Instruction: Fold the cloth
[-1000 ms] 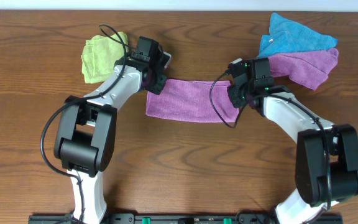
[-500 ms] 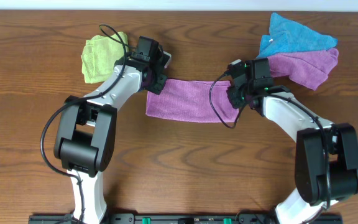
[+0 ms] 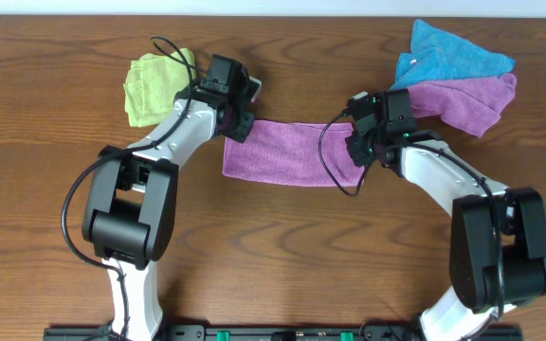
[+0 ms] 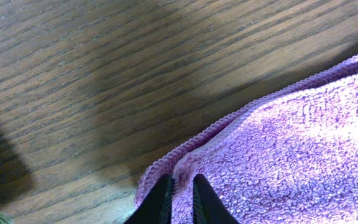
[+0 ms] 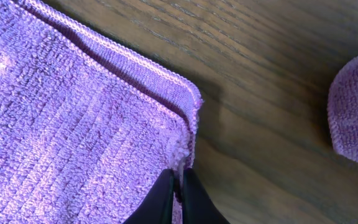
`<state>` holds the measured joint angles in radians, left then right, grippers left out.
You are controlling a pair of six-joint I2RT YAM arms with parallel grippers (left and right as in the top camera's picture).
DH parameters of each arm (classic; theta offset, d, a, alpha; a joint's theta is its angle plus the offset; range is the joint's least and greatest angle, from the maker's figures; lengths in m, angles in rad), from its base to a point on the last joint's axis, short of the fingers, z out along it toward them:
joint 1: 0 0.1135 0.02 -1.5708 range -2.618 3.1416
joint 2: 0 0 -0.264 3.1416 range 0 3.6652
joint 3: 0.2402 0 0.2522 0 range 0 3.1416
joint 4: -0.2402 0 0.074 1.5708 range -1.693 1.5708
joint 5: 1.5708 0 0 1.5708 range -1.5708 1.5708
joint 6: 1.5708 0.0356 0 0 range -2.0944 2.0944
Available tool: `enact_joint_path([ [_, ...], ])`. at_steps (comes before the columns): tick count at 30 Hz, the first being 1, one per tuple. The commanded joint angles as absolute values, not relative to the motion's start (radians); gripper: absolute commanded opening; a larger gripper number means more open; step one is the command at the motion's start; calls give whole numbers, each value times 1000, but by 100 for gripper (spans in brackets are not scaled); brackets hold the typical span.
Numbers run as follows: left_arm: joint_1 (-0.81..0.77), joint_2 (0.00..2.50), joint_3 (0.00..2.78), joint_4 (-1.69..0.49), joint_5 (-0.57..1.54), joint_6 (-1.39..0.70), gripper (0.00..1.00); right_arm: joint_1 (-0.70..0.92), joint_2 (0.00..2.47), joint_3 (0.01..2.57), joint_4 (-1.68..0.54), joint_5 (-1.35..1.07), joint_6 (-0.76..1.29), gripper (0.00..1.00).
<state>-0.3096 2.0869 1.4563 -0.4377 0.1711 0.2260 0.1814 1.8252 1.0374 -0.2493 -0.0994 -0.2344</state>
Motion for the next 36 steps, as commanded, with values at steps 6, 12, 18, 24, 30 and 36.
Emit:
enact_joint_path([
  [6,-307,2064,1469,-435,157,220,6,177,1835,1049,-247,-109,-212,1],
  [12,-307,2060,1469,-450,148,212,6,178,1834,1049,-236,-109,-173,1],
  [18,-307,2009,1469,-480,146,208,6,194,1808,1052,-236,-110,-168,1],
  [24,-307,1960,1469,-564,145,209,6,244,1784,1054,-236,-114,-157,1],
  [30,-307,1952,1469,-583,100,209,6,276,1784,1054,-228,-83,-157,1],
  [36,-306,1971,1469,-538,120,258,36,263,1784,1054,-228,-7,-158,1],
])
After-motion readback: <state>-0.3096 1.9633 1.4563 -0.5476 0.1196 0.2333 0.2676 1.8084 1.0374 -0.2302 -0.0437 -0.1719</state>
